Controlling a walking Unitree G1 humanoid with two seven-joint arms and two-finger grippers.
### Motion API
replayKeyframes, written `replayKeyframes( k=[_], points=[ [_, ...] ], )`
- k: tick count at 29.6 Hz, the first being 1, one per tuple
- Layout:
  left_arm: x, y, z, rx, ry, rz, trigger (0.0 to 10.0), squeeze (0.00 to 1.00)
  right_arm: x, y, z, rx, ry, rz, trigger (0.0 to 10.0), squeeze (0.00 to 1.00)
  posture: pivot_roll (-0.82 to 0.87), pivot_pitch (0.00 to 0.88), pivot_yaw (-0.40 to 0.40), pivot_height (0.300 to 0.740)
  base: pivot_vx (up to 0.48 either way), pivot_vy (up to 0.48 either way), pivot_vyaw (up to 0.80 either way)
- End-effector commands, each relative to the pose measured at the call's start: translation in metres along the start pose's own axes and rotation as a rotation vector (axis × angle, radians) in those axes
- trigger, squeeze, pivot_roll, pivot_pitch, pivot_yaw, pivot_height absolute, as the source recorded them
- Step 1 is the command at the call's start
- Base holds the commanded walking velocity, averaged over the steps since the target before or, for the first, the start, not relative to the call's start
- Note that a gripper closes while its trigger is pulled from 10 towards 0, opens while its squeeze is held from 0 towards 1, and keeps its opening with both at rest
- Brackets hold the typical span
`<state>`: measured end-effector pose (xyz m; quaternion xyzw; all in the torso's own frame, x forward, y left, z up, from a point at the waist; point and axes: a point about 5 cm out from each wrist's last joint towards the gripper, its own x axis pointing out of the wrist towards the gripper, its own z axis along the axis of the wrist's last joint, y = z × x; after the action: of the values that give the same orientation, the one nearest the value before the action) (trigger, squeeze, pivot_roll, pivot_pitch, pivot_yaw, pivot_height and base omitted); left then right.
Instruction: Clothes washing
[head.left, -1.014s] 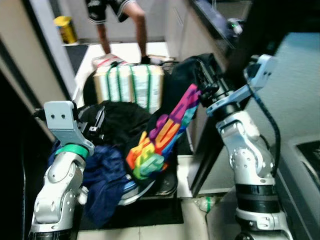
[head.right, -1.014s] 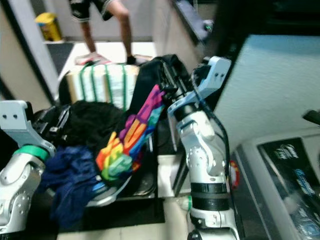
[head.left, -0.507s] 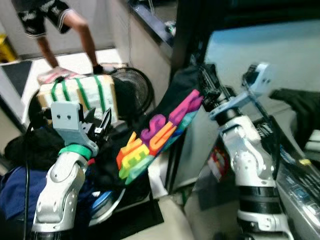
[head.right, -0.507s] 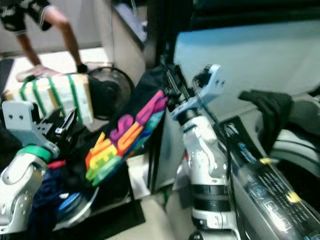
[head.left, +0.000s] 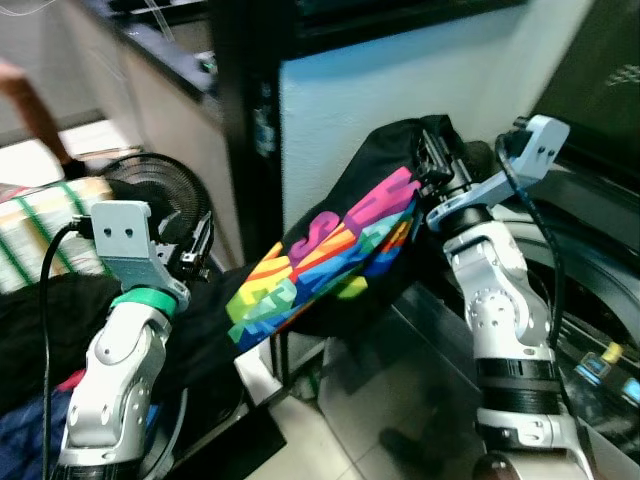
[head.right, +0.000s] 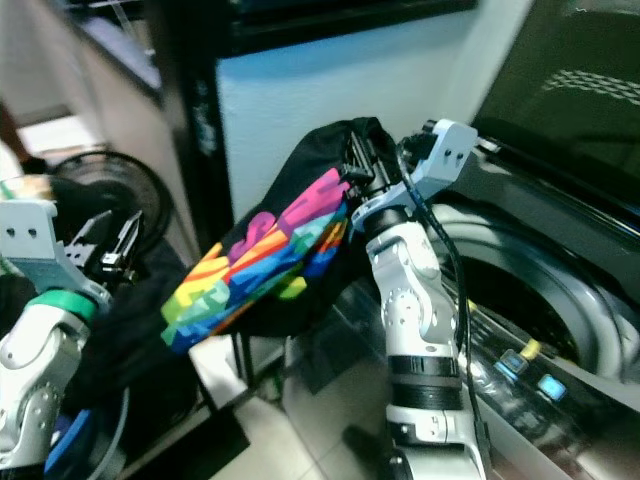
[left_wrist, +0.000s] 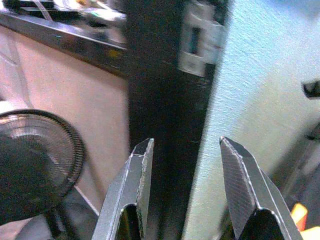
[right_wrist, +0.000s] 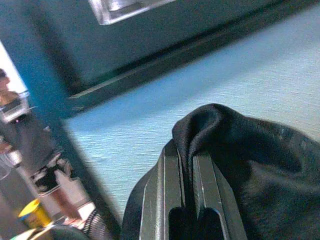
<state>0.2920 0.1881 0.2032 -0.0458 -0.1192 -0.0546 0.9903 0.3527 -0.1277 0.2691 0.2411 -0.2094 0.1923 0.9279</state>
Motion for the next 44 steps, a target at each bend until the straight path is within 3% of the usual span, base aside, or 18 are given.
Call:
replayKeyframes(
  k=[1, 27, 32, 36, 37, 38, 42, 44],
  points=[
    [-0.001, -0.002, -0.002, 0.004, 0.008, -0.004, 10.0, 0.0, 0.003, 0.0, 0.006, -0.014, -0.025, 0.004, 10.0, 0.0, 0.14, 0.006, 0.055, 0.74, 0.0, 0.0, -0.8],
    [-0.002, 0.002, 0.004, 0.029, -0.018, 0.035, 10.0, 0.0, 0.015, 0.007, 0.006, -0.014, -0.024, 0.046, 10.0, 0.0, 0.15, 0.012, 0.044, 0.74, 0.0, 0.0, -0.8],
    [-0.004, -0.003, 0.009, 0.02, -0.059, 0.01, 10.0, 0.0, 0.033, 0.025, 0.018, -0.01, -0.054, 0.121, 10.0, 0.0, 0.15, 0.012, 0.04, 0.74, 0.0, 0.0, -0.8],
    [-0.005, -0.004, 0.01, 0.017, -0.068, 0.005, 10.0, 0.0, 0.036, 0.029, 0.02, -0.008, -0.057, 0.133, 10.0, 0.0, 0.15, 0.012, 0.035, 0.74, 0.0, 0.186, -0.8],
    [-0.008, -0.007, 0.013, 0.005, -0.089, -0.008, 10.0, 0.0, 0.051, 0.046, 0.031, -0.026, -0.069, 0.189, 10.0, 0.0, 0.15, 0.012, 0.035, 0.74, 0.0, 0.48, 0.0],
    [-0.009, -0.007, 0.014, 0.002, -0.095, -0.011, 10.0, 0.0, 0.056, 0.052, 0.035, -0.04, -0.072, 0.212, 10.0, 0.0, 0.15, 0.012, 0.035, 0.74, 0.0, 0.48, 0.0],
    [-0.009, -0.008, 0.015, 0.0, -0.099, -0.012, 10.0, 0.0, 0.062, 0.059, 0.042, -0.053, -0.081, 0.239, 10.0, 0.0, 0.16, 0.015, 0.021, 0.74, 0.0, 0.48, 0.0],
    [-0.011, -0.007, 0.016, -0.001, -0.11, -0.009, 10.0, 0.0, 0.08, 0.077, 0.066, -0.089, -0.115, 0.305, 10.0, 0.0, 0.16, 0.016, 0.012, 0.74, 0.0, 0.48, 0.0]
  ],
)
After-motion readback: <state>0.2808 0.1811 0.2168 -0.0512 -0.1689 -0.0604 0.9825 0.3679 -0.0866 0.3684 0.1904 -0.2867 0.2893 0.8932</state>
